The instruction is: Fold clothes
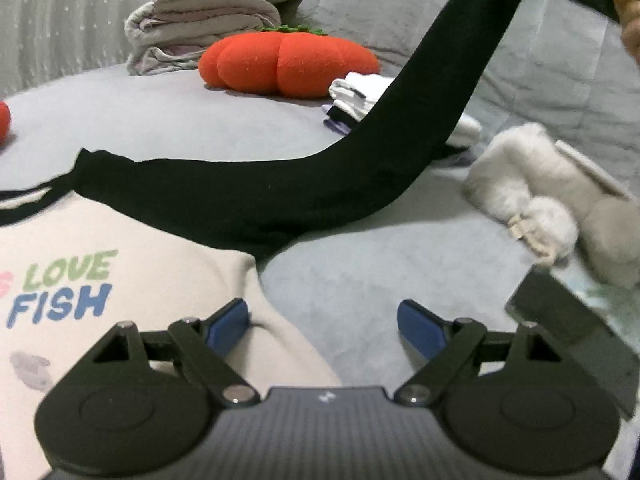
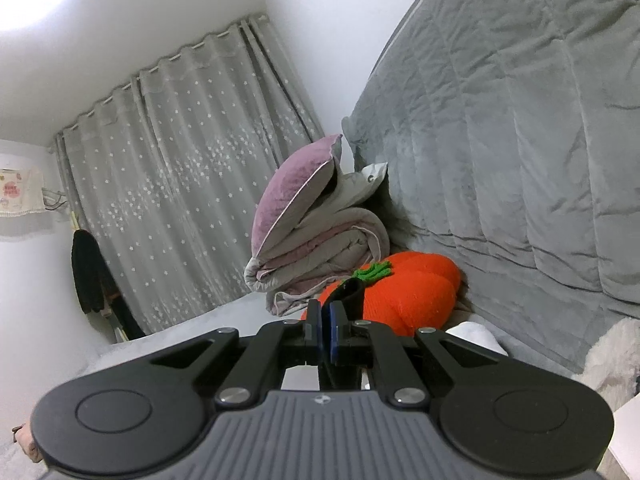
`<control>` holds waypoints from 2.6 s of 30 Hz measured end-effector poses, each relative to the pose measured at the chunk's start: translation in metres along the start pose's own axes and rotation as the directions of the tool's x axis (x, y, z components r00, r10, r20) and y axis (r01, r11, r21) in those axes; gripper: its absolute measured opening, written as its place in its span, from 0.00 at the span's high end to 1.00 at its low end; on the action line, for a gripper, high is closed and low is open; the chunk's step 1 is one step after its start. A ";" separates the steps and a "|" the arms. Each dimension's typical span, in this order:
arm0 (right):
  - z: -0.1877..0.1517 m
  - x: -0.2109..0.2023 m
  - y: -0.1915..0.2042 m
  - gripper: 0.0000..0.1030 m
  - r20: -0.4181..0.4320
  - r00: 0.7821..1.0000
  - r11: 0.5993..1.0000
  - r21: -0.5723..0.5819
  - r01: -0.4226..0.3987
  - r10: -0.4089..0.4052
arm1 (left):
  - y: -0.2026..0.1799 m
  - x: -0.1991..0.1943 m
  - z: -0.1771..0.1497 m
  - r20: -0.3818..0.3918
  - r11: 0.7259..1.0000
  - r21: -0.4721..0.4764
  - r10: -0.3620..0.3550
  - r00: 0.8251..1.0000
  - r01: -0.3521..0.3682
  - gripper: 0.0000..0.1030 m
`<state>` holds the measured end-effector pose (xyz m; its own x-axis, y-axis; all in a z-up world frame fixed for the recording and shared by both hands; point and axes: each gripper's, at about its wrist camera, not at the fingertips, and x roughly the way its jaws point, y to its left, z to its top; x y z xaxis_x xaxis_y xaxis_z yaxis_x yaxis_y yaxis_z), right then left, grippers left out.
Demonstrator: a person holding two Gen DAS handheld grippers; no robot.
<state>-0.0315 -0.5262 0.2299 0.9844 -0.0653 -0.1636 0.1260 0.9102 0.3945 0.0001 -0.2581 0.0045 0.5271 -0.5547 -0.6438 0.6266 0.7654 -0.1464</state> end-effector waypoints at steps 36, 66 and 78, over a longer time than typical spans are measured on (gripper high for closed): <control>-0.003 -0.007 0.011 0.94 0.001 1.000 1.000 -0.015 -0.021 0.021 | -0.061 -0.088 -0.074 -0.064 0.995 -0.101 0.000 0.998 -0.007 0.16; -0.024 -0.005 0.101 0.94 -0.039 0.991 0.982 -0.137 -0.130 0.126 | 0.105 -0.132 -0.007 0.057 0.886 -0.463 0.013 0.998 0.015 0.12; -0.152 0.039 0.233 0.94 -0.242 0.947 0.888 -0.358 -0.288 0.210 | 0.247 -0.144 -0.010 0.133 0.634 -0.770 0.056 0.989 0.068 0.05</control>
<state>0.0175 -0.2541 0.1781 0.9291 0.2281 -0.2910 -0.2160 0.9736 0.0735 0.0730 0.0138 0.0542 0.6333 -0.5496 -0.5449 -0.0088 0.6989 -0.7151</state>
